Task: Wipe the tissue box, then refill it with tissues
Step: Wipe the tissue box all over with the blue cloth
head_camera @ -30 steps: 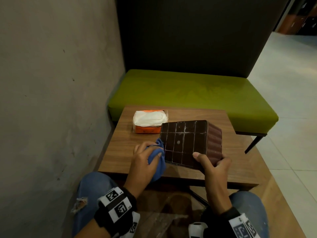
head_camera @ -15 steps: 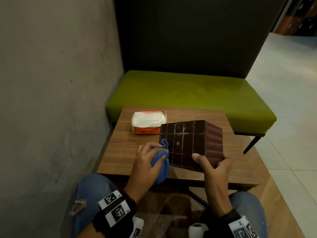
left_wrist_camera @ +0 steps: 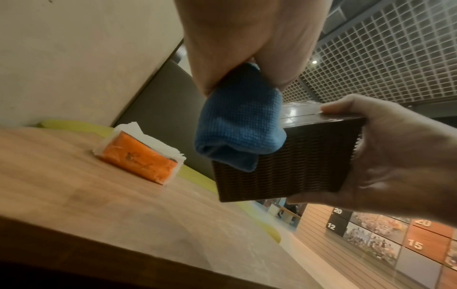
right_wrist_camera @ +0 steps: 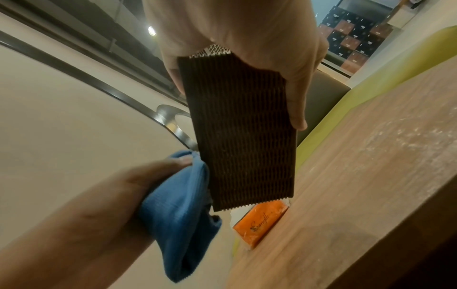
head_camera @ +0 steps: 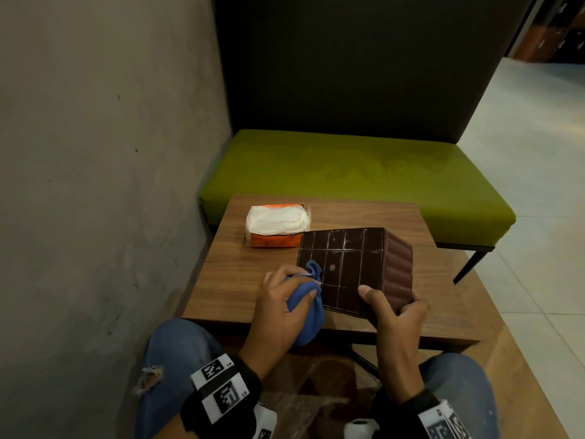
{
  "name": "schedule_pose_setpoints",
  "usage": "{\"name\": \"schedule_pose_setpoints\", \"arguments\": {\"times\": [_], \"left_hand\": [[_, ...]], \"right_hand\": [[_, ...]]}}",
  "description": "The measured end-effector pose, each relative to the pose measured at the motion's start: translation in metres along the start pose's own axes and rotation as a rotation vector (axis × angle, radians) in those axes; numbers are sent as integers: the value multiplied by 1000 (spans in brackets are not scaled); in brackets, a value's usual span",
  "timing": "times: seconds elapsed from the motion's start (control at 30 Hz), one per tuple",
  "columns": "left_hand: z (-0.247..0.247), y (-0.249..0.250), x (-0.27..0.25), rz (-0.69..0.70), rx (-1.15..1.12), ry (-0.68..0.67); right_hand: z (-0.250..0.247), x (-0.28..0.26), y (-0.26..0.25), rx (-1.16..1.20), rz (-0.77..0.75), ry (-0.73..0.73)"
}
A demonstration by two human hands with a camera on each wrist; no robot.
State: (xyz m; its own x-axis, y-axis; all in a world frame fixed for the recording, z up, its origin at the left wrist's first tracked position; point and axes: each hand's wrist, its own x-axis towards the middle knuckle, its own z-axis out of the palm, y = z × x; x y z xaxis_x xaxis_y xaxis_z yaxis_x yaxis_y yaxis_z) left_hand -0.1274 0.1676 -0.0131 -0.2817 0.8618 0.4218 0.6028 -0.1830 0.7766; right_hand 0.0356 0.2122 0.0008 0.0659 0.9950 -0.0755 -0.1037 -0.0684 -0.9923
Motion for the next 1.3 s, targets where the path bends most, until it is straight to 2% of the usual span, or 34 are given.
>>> {"name": "schedule_pose_setpoints", "arguments": {"times": [0.17,0.27,0.37,0.43,0.5,0.57,0.6,0.7,0.73,0.8,0.87,0.9,0.97,1.03,1.1,1.13,1.3], "left_hand": [[4,28,-2,83,-29,-121],[3,37,0,205,6,-112],[3,28,5,353,103,-178],[-2,11,17,267,128,-151],[-11,-7,33,78,72,4],[-15,-14,37,27,36,91],[-13,-9,31,56,49,66],[-5,7,-1,259,131,-141],[-6,1,-6,276,153,-175],[-17,-18,5,124,187,-142],[-28,-30,19,-130,165,-86],[-33,-34,24,-256,68,-43],[-44,-20,24,-540,-280,2],[-53,-7,19,-801,-572,-109],[-55,3,15,-869,-576,-354],[-52,5,15,-860,-578,-409],[-33,12,18,-919,-771,-528]], "right_hand": [[2,2,3,0,20,-16],[0,3,-1,-8,4,-16],[-2,4,-4,0,12,-42],[-5,2,-5,28,29,-72],[-7,-1,-6,56,40,-100],[-5,-1,-7,70,64,-98],[-4,2,-8,84,84,-91],[-5,10,-8,124,142,-91],[-6,12,-8,120,149,-101],[-9,13,-7,96,149,-120],[-12,14,-6,89,176,-131],[-13,16,-6,93,195,-139],[-17,23,-8,87,209,-167],[-23,30,-10,63,218,-199],[-27,33,-14,39,229,-257],[-27,34,-16,21,228,-294],[-24,36,-29,-3,166,-396]]}}
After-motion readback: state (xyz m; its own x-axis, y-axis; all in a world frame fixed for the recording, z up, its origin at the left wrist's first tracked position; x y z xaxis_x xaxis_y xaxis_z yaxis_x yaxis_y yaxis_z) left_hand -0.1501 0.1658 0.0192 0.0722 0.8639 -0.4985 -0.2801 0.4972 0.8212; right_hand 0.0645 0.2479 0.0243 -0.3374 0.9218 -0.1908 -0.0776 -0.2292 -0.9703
